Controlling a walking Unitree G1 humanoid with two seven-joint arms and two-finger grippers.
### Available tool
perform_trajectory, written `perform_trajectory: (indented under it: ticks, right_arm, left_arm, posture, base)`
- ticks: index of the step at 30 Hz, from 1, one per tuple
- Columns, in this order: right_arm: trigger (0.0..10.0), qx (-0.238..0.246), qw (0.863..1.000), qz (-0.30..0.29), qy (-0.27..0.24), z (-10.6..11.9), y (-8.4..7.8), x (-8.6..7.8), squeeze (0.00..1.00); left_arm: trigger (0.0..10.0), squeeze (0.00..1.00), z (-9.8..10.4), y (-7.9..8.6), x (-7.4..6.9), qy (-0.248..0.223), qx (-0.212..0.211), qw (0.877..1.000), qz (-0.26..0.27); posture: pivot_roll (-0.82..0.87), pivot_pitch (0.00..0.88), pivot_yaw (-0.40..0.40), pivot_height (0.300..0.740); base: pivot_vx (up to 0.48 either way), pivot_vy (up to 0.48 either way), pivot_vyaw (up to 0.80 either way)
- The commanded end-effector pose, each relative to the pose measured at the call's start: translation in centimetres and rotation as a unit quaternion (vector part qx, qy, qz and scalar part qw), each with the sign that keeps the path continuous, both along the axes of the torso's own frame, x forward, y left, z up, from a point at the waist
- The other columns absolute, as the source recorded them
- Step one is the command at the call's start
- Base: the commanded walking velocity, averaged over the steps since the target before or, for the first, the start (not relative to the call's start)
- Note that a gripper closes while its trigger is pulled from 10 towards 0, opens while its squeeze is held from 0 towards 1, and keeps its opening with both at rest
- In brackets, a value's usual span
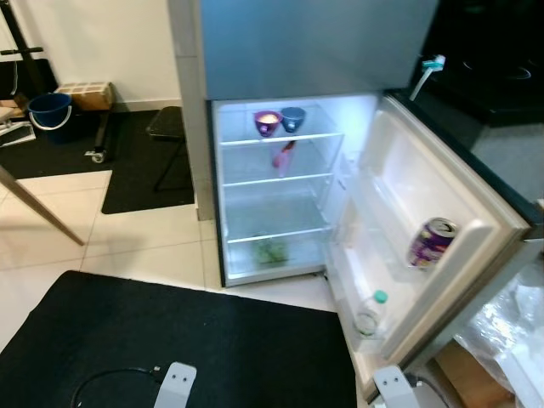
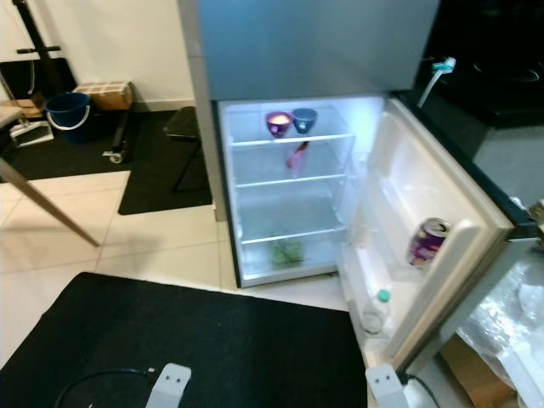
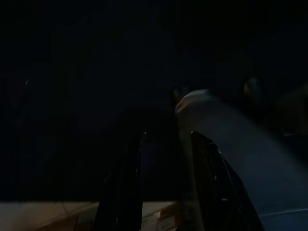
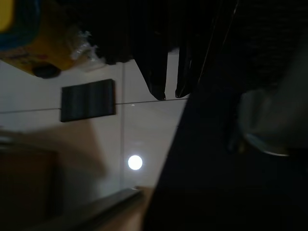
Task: Restocking fridge
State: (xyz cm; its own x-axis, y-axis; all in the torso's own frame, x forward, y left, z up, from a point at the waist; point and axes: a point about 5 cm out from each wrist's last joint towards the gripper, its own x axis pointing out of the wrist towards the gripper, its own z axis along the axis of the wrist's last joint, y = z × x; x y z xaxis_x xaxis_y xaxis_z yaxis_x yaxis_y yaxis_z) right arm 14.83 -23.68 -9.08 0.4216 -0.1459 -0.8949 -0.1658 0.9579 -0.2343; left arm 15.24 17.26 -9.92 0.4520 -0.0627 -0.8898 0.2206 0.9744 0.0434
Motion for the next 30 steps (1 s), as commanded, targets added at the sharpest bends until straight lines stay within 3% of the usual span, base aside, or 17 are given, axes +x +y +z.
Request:
perform_trajectory:
  ticks: [1,8,19,28,30]
  right_arm:
    - [10.0,0.006,1.000,-0.002,0.002,-0.1,0.4,-0.1,0.00]
    - [10.0,0.006,1.000,-0.001,0.002,-0.1,0.3,-0.1,0.00]
    - [10.0,0.005,1.000,-0.004,0.001,-0.1,0.4,-0.1,0.00]
    - [10.0,-0.027,0.999,-0.039,-0.013,0.3,-1.4,-0.1,0.00]
    - [10.0,-0.047,0.995,-0.076,-0.031,0.9,-2.8,0.3,0.00]
  left_arm:
    - [10.0,0.00,0.0,0.1,-0.1,0.002,0.000,1.000,0.004]
    - [10.0,0.00,0.0,-0.2,0.0,0.001,-0.012,1.000,0.002]
    - [10.0,0.00,-0.1,-0.2,-0.1,0.004,-0.009,1.000,0.005]
    - [10.0,0.00,0.0,-0.1,-0.1,0.002,-0.013,1.000,0.008]
    - [10.0,0.00,0.0,-0.1,0.0,0.001,-0.014,1.000,0.006]
  posture:
    - [-0.01,0.000,-0.026,0.740]
    - [-0.01,0.000,-0.027,0.740]
    - [-0.01,0.000,-0.025,0.740]
    - [-0.01,0.000,-0.022,0.740]
    - [-0.01,0.000,-0.022,0.740]
  base:
    - [0.000,0.000,0.00]
    - [0.000,0.000,0.00]
    - [0.000,-0.382,0.00]
    - [0.000,0.000,0.00]
    - [0.000,0.000,0.00]
